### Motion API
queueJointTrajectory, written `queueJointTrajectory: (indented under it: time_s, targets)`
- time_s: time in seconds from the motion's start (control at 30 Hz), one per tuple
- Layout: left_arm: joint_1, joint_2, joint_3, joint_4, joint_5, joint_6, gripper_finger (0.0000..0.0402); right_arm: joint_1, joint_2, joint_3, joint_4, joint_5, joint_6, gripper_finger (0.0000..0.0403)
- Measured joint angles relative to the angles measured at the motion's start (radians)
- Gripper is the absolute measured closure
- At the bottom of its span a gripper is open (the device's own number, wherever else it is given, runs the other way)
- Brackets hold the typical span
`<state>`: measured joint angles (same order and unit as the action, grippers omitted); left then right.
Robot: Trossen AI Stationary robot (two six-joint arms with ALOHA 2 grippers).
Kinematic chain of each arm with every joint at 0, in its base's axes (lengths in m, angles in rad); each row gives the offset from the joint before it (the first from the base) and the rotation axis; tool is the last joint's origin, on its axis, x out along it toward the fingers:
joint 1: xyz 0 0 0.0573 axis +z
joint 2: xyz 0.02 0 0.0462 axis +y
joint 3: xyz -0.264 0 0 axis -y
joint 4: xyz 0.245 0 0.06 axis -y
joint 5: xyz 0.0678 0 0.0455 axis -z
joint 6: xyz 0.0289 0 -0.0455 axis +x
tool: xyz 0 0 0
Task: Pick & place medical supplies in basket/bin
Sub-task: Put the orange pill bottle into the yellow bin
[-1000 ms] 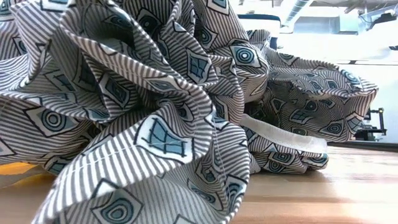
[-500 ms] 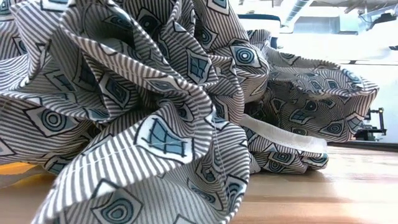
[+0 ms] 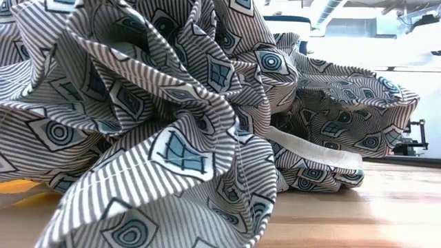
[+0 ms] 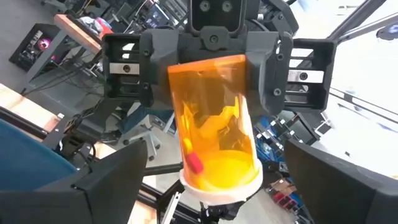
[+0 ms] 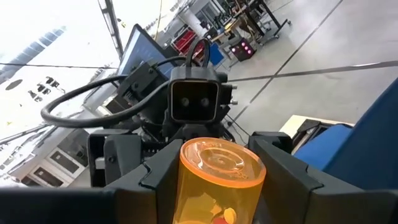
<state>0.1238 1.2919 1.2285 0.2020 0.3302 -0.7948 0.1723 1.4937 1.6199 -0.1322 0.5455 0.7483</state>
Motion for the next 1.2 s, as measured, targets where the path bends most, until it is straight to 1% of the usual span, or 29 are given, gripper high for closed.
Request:
queueJointTrajectory:
  time_s: [0.13,0.27,0.37,0.6,0.93,1.2]
  targets:
    - [0.0,0.0,0.0,0.0,0.0,-0.006,0.0039,-0.013,0.0,0.0,0.007,-0.028,0.0,0.0226]
    - [0.0,0.0,0.0,0.0,-0.01,-0.01,0.0046,-0.02,0.0,0.0,0.006,-0.027,0.0,0.0226]
    - [0.001,0.0,0.0,0.0,-0.014,-0.042,0.0054,-0.024,0.0,0.0,0.006,-0.028,0.0,0.0226]
    - [0.002,0.0,0.0,0.003,-0.061,-0.052,0.0073,-0.024,0.0,0.0,0.006,-0.027,-0.012,0.0226]
    - [0.002,0.0,0.0,0.004,-0.069,-0.059,0.0099,-0.025,0.0,0.0,0.006,-0.025,-0.017,0.0226]
    - [0.0,0.0,0.0,0.037,-0.074,-0.06,0.01,-0.038,0.0,0.0,0.007,-0.025,-0.018,0.0226]
